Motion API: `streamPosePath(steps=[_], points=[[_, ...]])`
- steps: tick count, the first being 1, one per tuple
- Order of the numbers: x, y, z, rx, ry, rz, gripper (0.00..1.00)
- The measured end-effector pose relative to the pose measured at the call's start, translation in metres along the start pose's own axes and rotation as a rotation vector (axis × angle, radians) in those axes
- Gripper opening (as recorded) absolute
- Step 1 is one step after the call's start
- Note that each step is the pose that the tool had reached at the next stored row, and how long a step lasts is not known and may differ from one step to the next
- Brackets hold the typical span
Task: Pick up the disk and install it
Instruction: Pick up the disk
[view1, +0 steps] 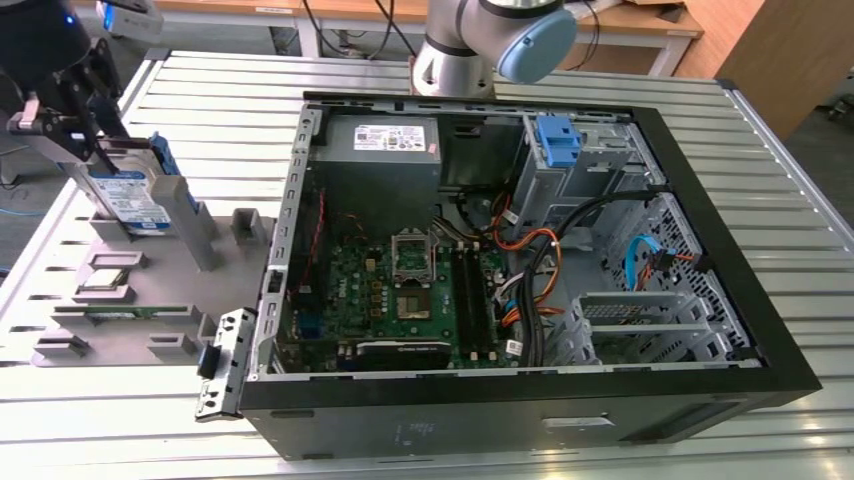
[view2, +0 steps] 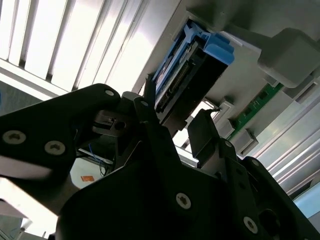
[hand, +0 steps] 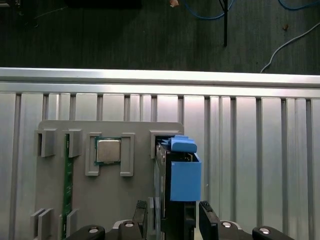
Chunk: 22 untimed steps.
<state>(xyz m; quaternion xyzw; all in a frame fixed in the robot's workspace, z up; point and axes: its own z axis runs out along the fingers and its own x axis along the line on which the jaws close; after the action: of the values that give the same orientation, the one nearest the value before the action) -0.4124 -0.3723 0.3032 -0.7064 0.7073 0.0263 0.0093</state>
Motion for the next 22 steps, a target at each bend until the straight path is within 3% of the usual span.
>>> streamPosePath(steps=[22], points=[[0.0,-0.001,0.0011,0.0001,0.0,0.0,0.52]])
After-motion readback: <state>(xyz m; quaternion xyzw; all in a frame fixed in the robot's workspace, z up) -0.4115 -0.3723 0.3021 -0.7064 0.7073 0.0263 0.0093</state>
